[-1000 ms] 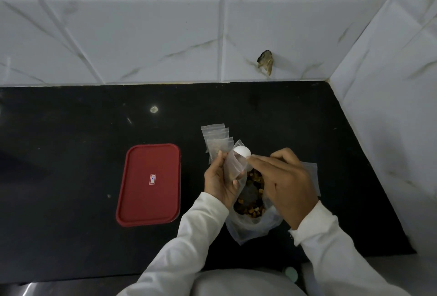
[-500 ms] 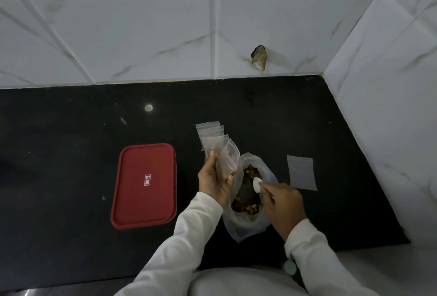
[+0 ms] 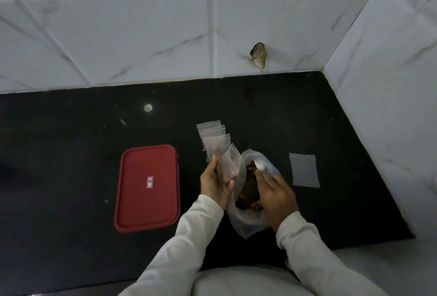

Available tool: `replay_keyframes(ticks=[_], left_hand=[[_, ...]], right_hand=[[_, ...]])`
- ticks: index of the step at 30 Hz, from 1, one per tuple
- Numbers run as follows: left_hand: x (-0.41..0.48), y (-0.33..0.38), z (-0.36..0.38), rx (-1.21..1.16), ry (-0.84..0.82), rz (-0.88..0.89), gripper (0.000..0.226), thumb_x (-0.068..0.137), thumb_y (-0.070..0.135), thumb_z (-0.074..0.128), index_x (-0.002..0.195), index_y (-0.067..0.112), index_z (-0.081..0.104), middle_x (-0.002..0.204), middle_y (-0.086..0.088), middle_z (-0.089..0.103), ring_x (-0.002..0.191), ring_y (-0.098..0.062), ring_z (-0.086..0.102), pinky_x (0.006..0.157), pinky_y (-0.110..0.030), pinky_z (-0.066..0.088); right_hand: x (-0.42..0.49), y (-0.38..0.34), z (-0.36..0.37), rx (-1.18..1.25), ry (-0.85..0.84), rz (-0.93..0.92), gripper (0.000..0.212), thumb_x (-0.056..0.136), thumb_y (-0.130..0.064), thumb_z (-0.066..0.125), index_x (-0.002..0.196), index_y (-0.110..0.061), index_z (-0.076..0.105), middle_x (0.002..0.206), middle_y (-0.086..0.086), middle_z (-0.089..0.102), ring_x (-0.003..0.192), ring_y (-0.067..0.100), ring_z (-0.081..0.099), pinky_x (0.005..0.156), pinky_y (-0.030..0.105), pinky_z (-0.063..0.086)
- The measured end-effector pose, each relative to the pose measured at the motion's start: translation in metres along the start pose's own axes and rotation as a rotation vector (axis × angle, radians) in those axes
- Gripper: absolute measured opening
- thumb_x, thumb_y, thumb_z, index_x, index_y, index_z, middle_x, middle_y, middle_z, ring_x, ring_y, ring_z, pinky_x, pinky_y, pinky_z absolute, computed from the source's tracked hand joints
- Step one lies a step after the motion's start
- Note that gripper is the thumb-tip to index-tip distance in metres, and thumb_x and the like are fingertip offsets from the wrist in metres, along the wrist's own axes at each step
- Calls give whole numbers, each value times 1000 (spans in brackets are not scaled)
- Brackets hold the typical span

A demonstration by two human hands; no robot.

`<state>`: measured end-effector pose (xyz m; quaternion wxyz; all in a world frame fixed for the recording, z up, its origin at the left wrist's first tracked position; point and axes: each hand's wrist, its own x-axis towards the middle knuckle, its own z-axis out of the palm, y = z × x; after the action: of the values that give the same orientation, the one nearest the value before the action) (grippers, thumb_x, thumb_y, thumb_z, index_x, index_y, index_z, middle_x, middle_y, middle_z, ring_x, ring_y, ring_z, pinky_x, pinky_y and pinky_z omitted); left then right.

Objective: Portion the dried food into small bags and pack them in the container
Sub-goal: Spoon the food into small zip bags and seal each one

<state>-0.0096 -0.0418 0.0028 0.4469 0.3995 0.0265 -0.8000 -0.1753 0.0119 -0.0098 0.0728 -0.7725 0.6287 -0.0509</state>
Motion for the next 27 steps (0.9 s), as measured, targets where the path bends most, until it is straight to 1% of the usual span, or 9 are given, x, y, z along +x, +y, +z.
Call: replay_keyframes(ticks=[7,10,12,14,17,19,22,25,27], left_hand=[[3,-4,1,40,22,13,41,96,43,55,75,20,80,87,-9,73,59,-18,65,39,-19,50],[2,-5,1,39,51,12,36,96,43,55,83,18,79,89,-10,74,61,-18,65,39,-19,50],[3,-6,0,40,66,13,33,96,43,55,96,16,73,91,-10,74,61,-19,66,39,-20,51],[5,-7,0,67,79,26,33,96,45,54,103,16,69,91,-9,74,61,-18,66,40,-21,51],[6,-10,2,88,99,39,34,96,45,54,104,16,69,92,-9,75,64,-18,67,42,-21,52],[8,-11,1,90,128,50,36,95,46,55,108,16,69,100,-11,73,64,-18,68,43,-21,52],[11,-12,-1,68,162,55,41,94,47,56,118,16,68,113,-13,70,66,-19,70,44,-21,52],[10,-11,-2,48,160,50,37,95,46,56,113,17,69,110,-12,71,65,-19,68,43,-21,52],[10,-11,-2,36,143,48,35,95,45,56,110,16,69,104,-11,71,63,-18,66,42,-20,51]], right_hand=[[9,1,9,-34,-70,-5,68,47,-27,95,106,-1,71,106,16,70,92,31,69,71,39,60],[18,0,16,-25,-75,-17,59,44,-22,95,95,-2,73,95,16,72,83,31,71,69,40,60],[22,2,19,-9,-52,6,50,55,-15,91,100,-3,72,99,15,70,88,32,70,75,41,58],[23,-1,15,-13,-89,50,35,85,-10,66,120,-6,63,119,10,62,110,29,60,94,38,46],[19,0,16,10,-67,49,32,97,-13,45,126,-12,58,123,3,58,114,20,52,95,29,37],[16,-1,14,43,-112,17,32,86,-13,65,118,-11,64,113,5,64,105,24,61,90,32,45],[10,4,15,130,-43,-22,40,47,-2,91,84,-9,75,74,6,71,66,24,69,59,32,57],[4,3,9,224,38,-20,25,62,-1,81,86,-8,76,71,6,71,63,23,69,58,33,58],[1,5,6,321,103,120,17,75,-2,75,90,-11,75,73,6,70,65,21,66,60,32,56]])
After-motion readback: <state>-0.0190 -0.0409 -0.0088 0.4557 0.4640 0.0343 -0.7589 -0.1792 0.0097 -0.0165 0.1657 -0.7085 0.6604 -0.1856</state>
